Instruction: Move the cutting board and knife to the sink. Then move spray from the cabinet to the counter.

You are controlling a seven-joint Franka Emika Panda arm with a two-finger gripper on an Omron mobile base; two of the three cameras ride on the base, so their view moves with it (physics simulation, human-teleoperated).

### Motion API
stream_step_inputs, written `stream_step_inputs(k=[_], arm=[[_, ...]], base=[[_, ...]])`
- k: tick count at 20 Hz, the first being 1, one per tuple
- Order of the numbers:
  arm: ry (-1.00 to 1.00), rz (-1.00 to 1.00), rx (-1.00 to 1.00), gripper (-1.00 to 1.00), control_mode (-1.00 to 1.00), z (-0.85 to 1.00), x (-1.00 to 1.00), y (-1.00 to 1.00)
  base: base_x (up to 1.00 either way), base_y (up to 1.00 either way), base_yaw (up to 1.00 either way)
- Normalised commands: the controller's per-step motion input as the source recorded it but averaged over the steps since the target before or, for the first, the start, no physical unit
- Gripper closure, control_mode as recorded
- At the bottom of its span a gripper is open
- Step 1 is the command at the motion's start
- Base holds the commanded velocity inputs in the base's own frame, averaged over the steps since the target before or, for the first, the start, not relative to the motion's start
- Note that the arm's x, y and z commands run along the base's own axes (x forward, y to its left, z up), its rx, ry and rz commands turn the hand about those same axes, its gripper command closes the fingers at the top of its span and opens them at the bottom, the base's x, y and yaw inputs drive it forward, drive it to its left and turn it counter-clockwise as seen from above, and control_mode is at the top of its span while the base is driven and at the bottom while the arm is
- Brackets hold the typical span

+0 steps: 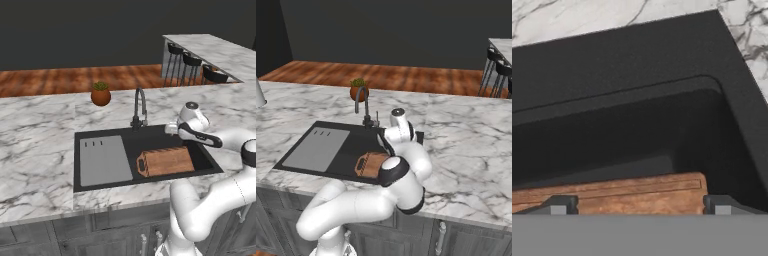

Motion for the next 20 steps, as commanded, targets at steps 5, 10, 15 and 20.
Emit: stream_step_inputs(k=[5, 10, 15, 20], arm=[[-0.01, 0.00, -0.16, -1.00, -1.00, 0.11, 0.00, 0.00], [0.00, 0.00, -0.07, -1.00, -1.00, 0.18, -0.07, 0.00], [0.00, 0.00, 0.00, -1.00, -1.00, 0.22, -0.20, 0.00], [0.00, 0.00, 0.04, -1.00, -1.00, 0.22, -0.37, 0.00]], base=[[0.00, 0.00, 0.00], [0.00, 0.00, 0.00], [0.00, 0.00, 0.00], [0.00, 0.00, 0.00]])
